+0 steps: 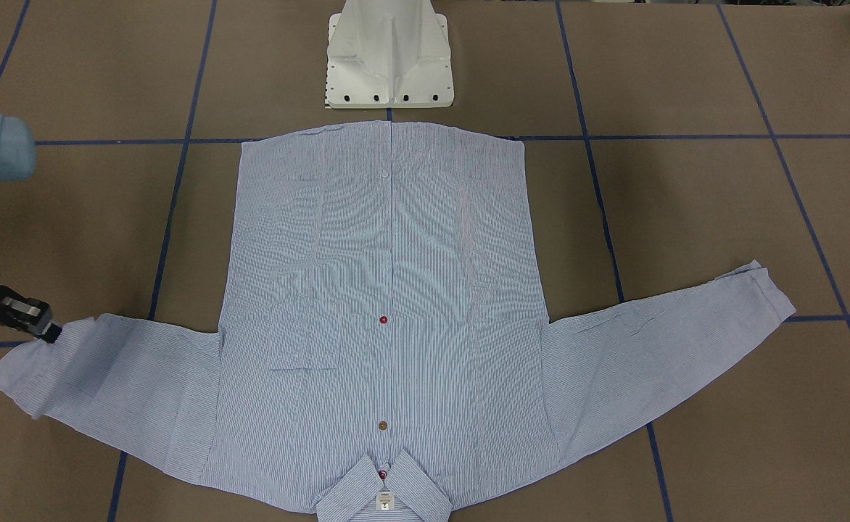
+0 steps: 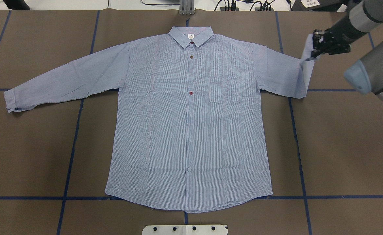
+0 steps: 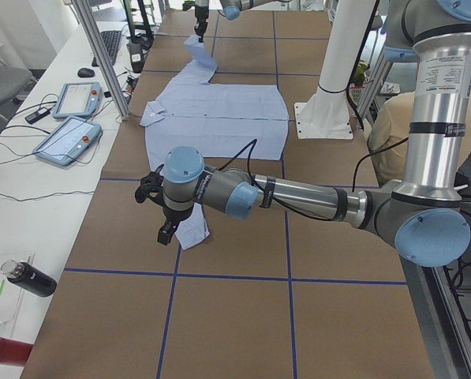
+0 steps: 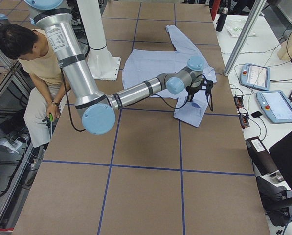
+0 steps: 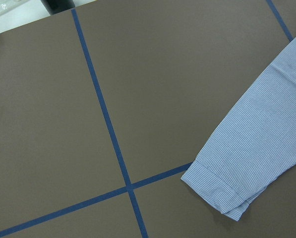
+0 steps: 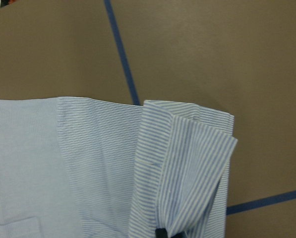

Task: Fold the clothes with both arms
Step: 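Carry the grasped sleeve with the right gripper across toward the collar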

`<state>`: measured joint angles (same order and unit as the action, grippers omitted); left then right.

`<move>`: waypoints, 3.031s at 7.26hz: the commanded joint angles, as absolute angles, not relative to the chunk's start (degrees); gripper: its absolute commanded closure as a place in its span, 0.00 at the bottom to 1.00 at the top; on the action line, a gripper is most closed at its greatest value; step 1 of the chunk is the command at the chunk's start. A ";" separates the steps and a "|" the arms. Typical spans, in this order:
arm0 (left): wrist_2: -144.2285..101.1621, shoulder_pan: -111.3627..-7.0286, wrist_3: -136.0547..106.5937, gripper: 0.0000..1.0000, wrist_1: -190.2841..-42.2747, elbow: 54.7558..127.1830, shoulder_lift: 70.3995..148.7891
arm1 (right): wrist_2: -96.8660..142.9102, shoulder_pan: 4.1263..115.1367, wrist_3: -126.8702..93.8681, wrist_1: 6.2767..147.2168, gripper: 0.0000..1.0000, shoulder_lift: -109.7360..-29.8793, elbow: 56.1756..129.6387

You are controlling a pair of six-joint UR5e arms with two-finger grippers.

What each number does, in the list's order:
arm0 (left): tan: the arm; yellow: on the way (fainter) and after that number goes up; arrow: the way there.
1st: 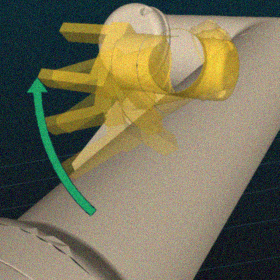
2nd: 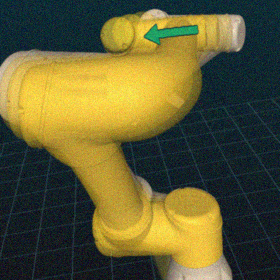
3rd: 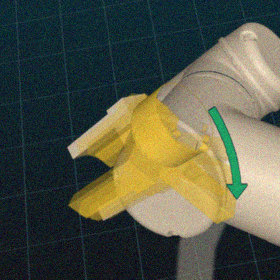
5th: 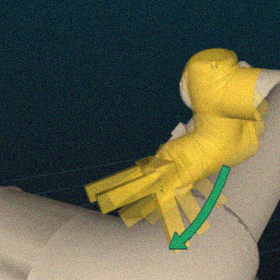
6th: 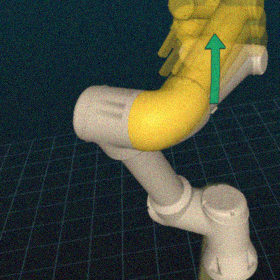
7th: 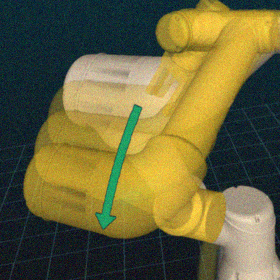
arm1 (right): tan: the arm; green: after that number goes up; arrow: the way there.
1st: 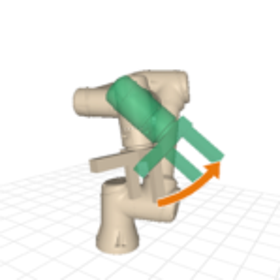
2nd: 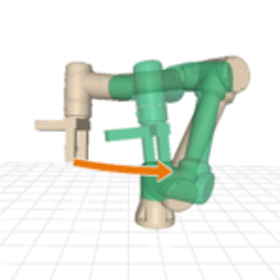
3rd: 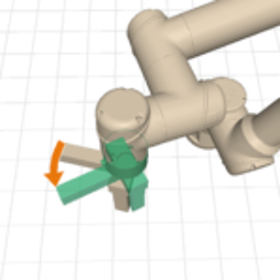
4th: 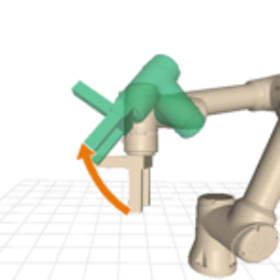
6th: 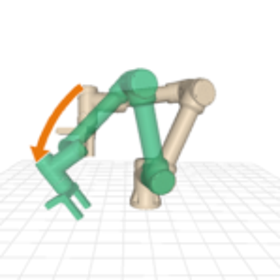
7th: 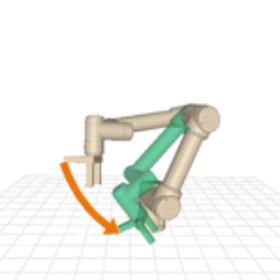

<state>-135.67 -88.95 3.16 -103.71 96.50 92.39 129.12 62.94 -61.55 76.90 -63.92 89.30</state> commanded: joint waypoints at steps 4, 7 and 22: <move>-135.70 -88.95 3.25 0.01 -103.89 96.42 92.46 | 112.17 44.49 -75.32 79.72 1.00 -33.46 70.64; -135.70 -88.95 3.25 0.01 -103.89 96.68 92.46 | 106.19 40.52 -75.59 76.47 1.00 -27.96 63.82; -139.74 -83.77 -3.91 0.00 -117.02 88.27 95.00 | 101.33 38.75 -90.59 72.67 0.00 -21.42 61.39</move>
<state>-138.17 -85.67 0.43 -112.12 91.65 93.87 100.99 38.04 -88.17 71.40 -19.71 57.97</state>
